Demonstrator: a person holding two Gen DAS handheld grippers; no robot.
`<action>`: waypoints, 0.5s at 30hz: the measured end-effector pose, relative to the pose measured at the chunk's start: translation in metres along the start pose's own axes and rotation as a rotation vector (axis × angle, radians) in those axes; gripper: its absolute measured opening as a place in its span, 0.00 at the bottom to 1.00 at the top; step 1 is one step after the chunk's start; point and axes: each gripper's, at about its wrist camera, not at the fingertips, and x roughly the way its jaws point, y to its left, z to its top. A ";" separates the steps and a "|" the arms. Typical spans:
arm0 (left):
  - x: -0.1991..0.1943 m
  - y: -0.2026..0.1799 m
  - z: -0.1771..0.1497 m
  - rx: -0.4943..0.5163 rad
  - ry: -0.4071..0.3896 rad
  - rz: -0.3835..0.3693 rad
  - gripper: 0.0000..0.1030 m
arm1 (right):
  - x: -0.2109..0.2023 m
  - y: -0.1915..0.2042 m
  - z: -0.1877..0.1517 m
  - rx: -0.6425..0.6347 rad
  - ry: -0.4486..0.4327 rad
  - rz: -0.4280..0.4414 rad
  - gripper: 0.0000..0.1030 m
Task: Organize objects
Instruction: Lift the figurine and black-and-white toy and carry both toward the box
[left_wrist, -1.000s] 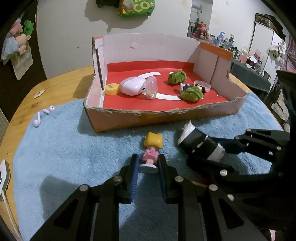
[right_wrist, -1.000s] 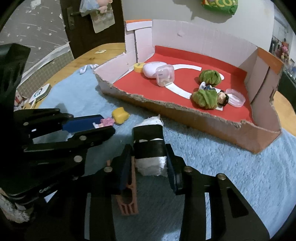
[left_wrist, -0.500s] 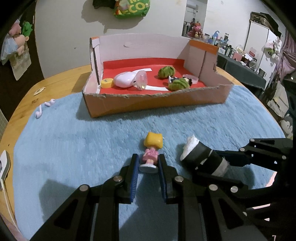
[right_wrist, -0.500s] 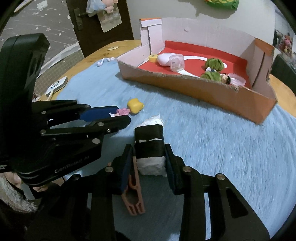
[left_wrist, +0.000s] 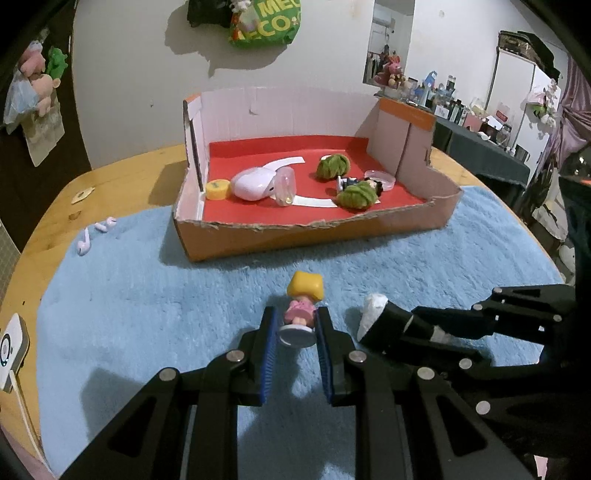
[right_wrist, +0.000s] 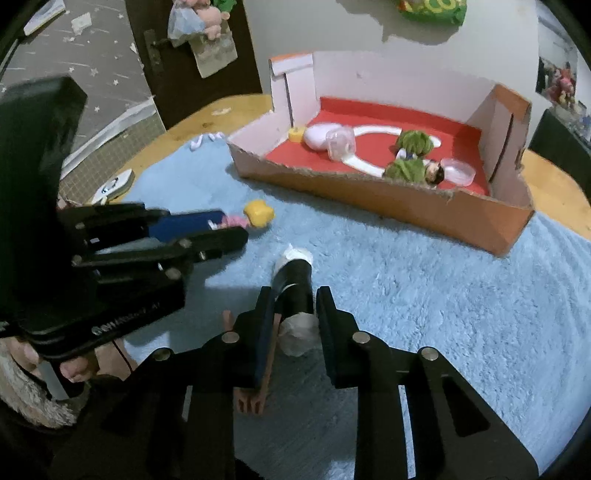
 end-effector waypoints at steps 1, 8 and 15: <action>0.001 0.001 -0.001 -0.002 0.003 -0.002 0.21 | 0.000 -0.002 0.000 0.008 -0.003 0.013 0.22; 0.013 0.002 -0.009 -0.013 0.038 -0.015 0.21 | 0.005 -0.001 -0.001 -0.010 0.027 0.033 0.26; 0.010 0.002 -0.010 -0.012 0.033 -0.016 0.21 | 0.012 0.010 -0.005 -0.067 0.038 -0.021 0.23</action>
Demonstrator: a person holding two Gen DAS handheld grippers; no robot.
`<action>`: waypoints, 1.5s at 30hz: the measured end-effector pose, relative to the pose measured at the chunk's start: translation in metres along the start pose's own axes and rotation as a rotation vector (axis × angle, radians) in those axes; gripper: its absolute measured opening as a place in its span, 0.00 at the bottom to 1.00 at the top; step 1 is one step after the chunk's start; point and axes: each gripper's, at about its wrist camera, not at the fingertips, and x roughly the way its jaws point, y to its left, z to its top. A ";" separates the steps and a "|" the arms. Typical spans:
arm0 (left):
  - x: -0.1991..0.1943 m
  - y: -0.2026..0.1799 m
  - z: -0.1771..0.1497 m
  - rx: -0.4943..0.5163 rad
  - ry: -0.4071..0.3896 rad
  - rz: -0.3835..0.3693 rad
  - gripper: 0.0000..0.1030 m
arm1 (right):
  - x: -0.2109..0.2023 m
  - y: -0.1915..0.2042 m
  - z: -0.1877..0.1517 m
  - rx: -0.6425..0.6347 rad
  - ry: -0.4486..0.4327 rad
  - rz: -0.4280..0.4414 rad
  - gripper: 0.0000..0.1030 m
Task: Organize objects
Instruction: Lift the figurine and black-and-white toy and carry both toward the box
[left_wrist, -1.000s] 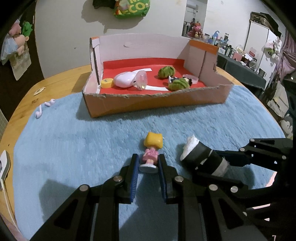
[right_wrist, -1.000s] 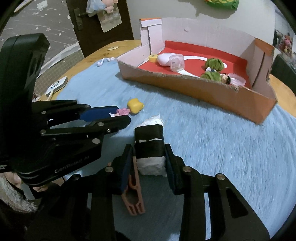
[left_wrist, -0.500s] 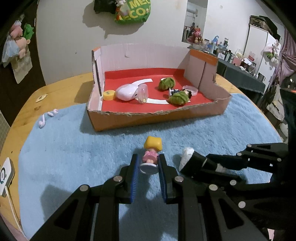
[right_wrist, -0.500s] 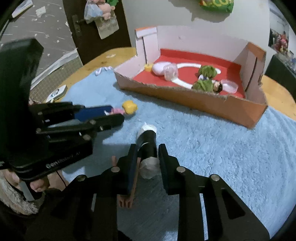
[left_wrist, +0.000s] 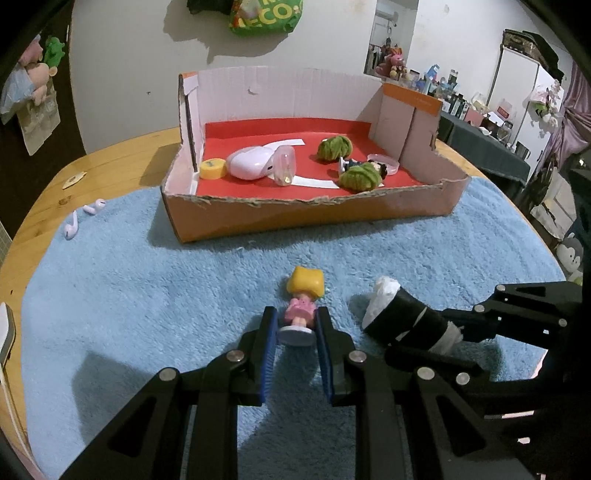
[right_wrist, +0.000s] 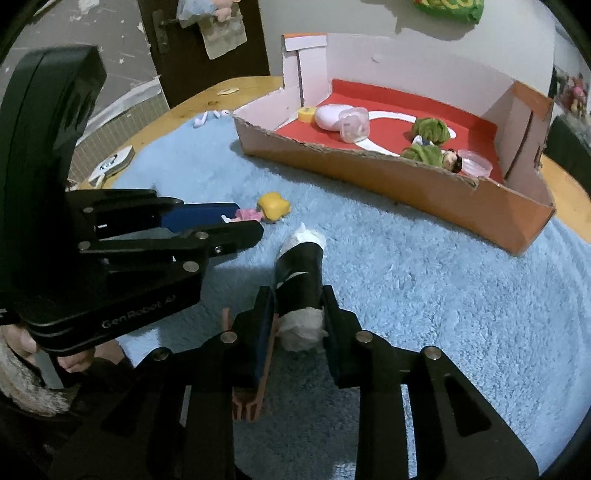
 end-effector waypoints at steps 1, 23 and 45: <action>0.000 0.000 0.000 0.002 -0.001 0.000 0.21 | -0.001 0.002 0.000 -0.009 -0.004 -0.009 0.22; -0.023 -0.001 0.017 -0.004 -0.086 -0.016 0.21 | -0.029 -0.021 0.016 0.110 -0.126 0.061 0.19; 0.003 -0.009 0.012 0.012 -0.014 -0.022 0.21 | -0.004 -0.057 0.007 0.228 -0.044 0.055 0.21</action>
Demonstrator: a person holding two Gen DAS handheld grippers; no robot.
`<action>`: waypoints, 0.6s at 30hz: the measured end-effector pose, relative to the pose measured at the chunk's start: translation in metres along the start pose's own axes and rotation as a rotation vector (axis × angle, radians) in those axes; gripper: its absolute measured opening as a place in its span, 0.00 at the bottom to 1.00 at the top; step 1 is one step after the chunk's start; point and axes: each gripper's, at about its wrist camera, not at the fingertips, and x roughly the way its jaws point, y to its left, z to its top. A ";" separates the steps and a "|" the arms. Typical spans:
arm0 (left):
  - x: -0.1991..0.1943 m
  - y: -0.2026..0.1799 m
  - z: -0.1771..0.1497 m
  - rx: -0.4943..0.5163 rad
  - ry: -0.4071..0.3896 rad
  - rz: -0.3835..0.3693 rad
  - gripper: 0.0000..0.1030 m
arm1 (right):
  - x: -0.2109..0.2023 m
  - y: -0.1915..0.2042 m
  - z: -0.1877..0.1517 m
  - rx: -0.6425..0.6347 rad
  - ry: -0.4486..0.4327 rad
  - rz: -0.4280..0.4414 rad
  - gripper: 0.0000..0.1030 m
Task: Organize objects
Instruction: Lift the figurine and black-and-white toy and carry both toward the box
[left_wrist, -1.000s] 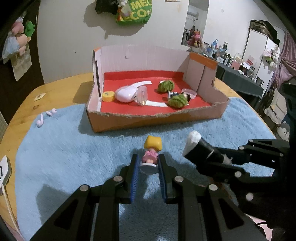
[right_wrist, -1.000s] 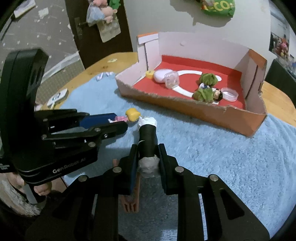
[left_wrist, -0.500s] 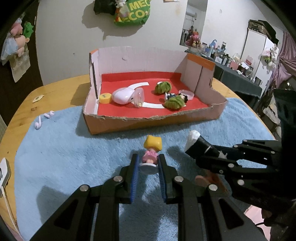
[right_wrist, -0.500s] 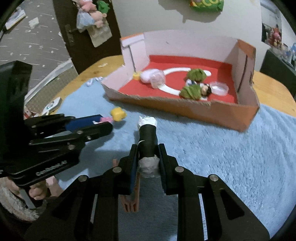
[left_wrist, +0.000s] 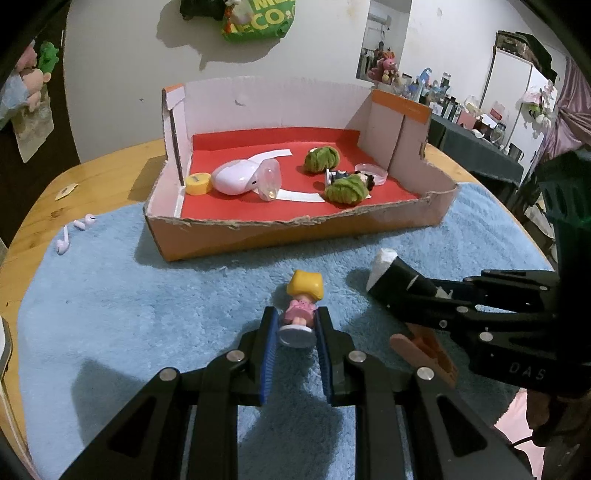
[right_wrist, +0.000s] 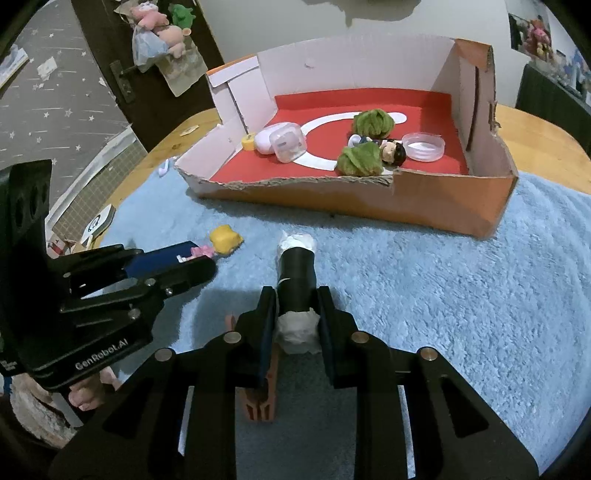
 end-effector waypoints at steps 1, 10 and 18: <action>0.002 0.000 0.000 0.000 0.003 0.001 0.21 | 0.001 0.000 0.001 0.004 0.005 0.003 0.21; -0.005 0.000 0.008 0.002 -0.028 0.008 0.21 | -0.003 -0.001 0.009 0.024 -0.024 0.051 0.20; -0.011 0.005 0.020 -0.014 -0.052 -0.007 0.21 | -0.023 0.004 0.021 0.021 -0.077 0.079 0.20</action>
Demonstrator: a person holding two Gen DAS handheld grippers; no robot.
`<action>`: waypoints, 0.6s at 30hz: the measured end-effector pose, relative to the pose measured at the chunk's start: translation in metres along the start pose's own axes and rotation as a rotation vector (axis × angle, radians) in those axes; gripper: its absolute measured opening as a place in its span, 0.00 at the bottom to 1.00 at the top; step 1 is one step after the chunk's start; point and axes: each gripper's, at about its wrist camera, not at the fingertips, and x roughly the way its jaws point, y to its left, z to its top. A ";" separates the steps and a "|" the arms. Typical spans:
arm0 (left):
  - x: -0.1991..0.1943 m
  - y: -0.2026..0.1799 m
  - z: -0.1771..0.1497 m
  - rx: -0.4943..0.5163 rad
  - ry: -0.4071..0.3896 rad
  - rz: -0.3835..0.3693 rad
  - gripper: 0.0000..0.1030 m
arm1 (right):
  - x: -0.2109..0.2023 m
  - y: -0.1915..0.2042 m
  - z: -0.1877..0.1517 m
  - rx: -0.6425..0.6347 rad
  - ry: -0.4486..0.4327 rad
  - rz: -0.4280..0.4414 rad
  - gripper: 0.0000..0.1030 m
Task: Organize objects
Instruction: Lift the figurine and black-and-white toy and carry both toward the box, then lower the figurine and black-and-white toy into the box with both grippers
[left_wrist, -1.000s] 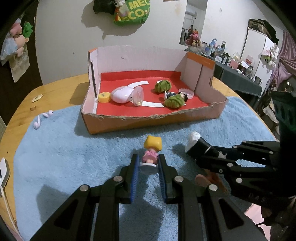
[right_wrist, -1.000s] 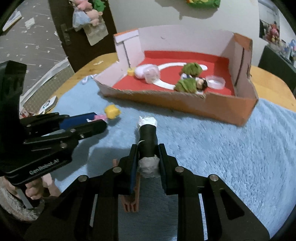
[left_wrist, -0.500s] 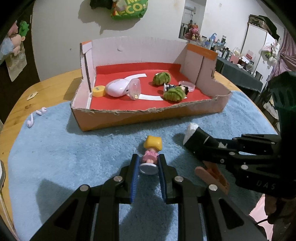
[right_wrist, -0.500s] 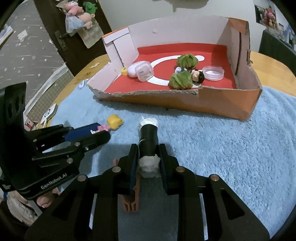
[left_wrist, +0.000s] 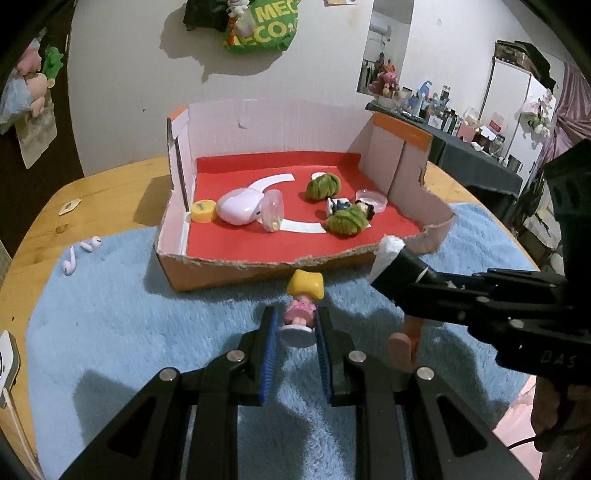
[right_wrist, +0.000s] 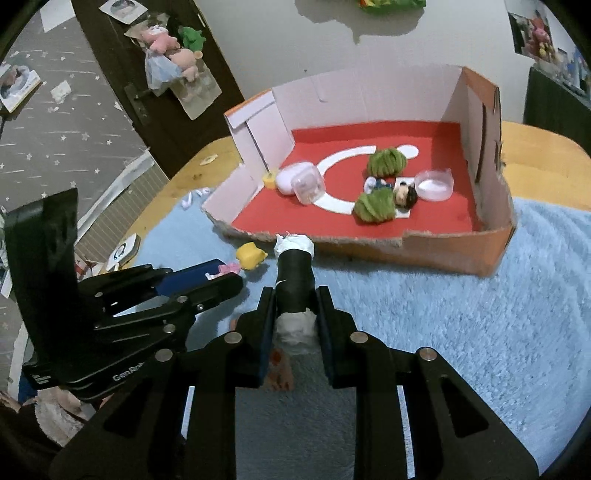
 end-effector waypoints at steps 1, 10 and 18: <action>0.000 0.001 0.001 -0.002 -0.001 -0.003 0.21 | -0.001 0.000 0.001 0.000 -0.004 0.001 0.20; -0.010 0.001 0.015 0.008 -0.035 0.002 0.21 | -0.012 0.007 0.015 -0.010 -0.041 0.015 0.20; -0.017 0.002 0.035 0.010 -0.072 0.009 0.21 | -0.022 0.011 0.029 -0.031 -0.074 0.013 0.20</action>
